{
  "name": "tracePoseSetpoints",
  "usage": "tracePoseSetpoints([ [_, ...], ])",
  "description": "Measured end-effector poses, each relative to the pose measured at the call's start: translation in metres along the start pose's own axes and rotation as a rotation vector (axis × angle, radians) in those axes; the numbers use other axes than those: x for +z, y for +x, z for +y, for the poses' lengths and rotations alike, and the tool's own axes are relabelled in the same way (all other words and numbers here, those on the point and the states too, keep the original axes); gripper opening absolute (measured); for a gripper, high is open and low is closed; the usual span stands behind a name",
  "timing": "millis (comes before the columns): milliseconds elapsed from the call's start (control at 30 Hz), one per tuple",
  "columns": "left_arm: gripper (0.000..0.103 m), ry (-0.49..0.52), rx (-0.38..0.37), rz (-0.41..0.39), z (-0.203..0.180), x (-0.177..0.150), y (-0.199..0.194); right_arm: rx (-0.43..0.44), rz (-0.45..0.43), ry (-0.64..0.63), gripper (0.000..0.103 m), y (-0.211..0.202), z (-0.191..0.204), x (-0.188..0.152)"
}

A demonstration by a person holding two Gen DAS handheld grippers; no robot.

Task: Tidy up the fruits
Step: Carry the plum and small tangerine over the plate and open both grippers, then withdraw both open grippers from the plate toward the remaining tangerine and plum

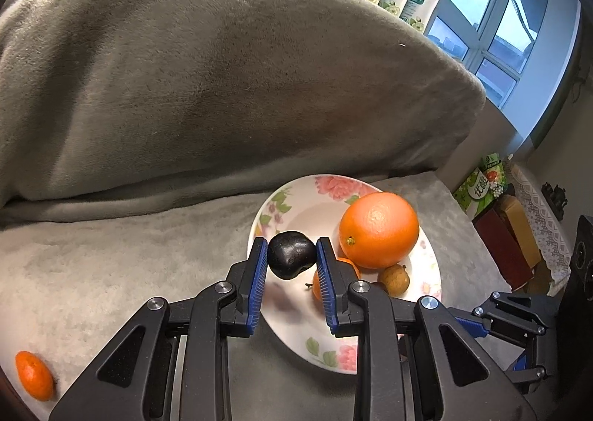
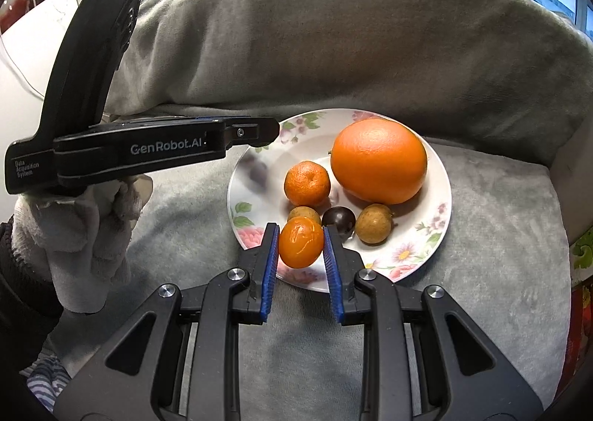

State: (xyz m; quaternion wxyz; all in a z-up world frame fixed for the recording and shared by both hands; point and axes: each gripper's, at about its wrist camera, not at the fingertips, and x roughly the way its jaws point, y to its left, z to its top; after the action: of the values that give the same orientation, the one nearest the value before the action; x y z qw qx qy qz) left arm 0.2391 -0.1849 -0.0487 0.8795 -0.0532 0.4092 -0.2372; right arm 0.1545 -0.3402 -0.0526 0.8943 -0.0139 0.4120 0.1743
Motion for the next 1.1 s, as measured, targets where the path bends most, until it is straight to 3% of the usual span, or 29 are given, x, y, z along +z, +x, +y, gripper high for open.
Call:
tracePoseSetpoints([
  [333,0.026,0.008,-0.001,0.004,-0.003,0.005,0.001,0.000,-0.003,-0.009,0.025,0.000,0.001,-0.001],
  [500,0.035,0.007,-0.003,-0.005,-0.003,0.007,-0.001,-0.001,0.001,-0.013,0.028,0.000,0.001,-0.001],
  [600,0.043,0.010,0.000,-0.009,-0.004,0.008,-0.002,-0.001,-0.011,-0.016,0.051,-0.003,0.001,-0.001],
  [633,0.051,0.009,-0.002,-0.012,-0.004,0.008,-0.003,-0.001,-0.016,-0.019,0.058,-0.003,0.002,-0.001],
  [700,0.057,0.004,-0.010,-0.018,-0.004,0.009,-0.004,-0.004,-0.023,-0.028,0.062,-0.006,0.004,-0.001],
  [833,0.071,0.006,-0.016,-0.017,-0.006,0.010,-0.007,-0.014,-0.033,-0.048,0.081,-0.010,0.008,-0.001],
  [1100,0.076,-0.015,0.002,-0.013,-0.007,0.010,-0.011,-0.025,-0.032,-0.075,0.085,-0.011,0.017,-0.002],
])
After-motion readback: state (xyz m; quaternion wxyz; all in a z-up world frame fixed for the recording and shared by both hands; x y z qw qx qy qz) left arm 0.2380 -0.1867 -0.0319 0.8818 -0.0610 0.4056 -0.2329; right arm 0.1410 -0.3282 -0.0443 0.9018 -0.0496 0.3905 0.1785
